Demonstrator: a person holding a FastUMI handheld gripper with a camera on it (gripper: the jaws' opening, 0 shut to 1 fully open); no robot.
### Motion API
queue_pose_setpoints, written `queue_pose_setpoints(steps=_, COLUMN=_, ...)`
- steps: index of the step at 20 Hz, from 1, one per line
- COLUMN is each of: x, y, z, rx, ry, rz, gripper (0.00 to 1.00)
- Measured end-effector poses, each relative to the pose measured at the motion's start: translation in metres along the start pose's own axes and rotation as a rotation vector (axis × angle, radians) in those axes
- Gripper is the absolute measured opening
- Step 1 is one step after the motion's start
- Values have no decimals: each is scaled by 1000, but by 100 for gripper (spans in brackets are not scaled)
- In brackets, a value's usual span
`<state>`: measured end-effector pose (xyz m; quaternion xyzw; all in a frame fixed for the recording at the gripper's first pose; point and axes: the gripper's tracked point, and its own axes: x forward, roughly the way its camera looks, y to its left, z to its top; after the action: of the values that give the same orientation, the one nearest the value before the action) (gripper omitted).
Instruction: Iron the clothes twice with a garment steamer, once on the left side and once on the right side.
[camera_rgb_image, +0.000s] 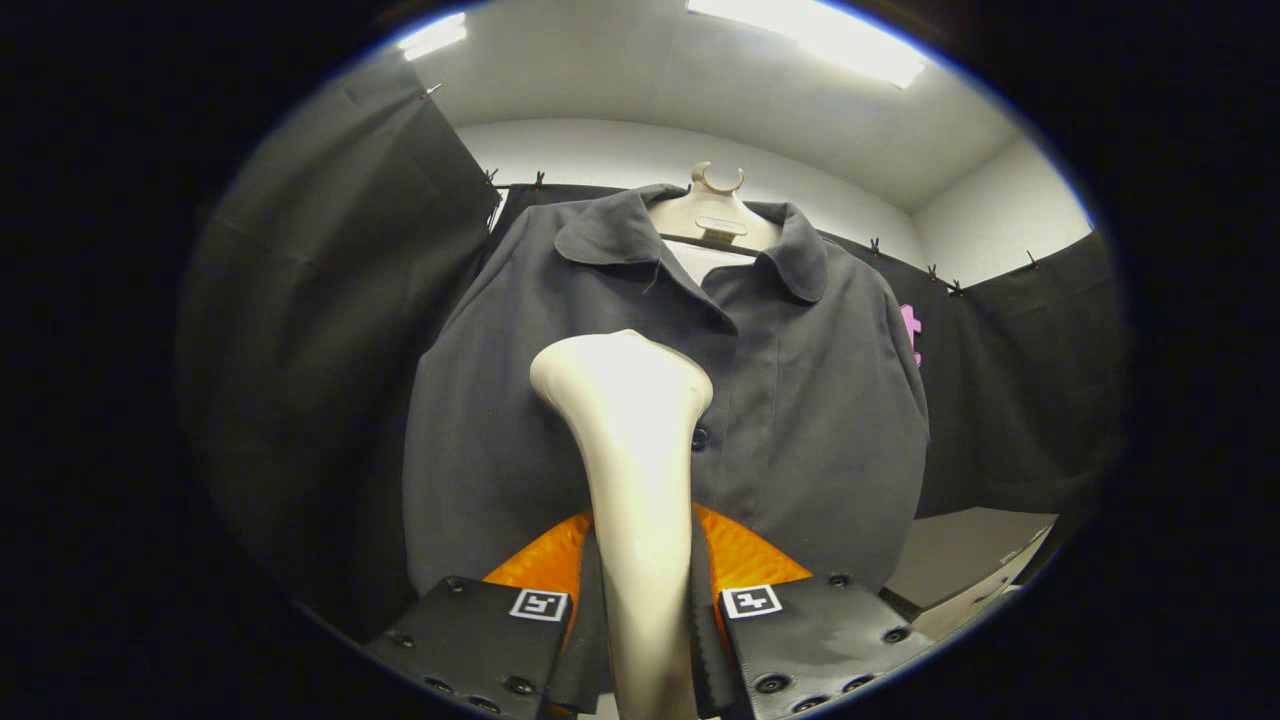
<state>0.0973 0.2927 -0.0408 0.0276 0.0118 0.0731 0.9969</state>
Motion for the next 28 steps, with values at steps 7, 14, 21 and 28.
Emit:
queue_pose_setpoints(steps=7, x=-15, y=5, z=-24, rx=-2, ry=43, rz=1, gripper=42)
queue_pose_setpoints(steps=14, x=-38, y=9, z=-64, rx=-4, ry=123, rz=-11, gripper=42)
queue_pose_setpoints(steps=21, x=-54, y=12, z=-98, rx=-3, ry=178, rz=-20, gripper=42)
queue_pose_setpoints(steps=28, x=-69, y=15, z=-131, rx=-11, ry=238, rz=-12, gripper=42)
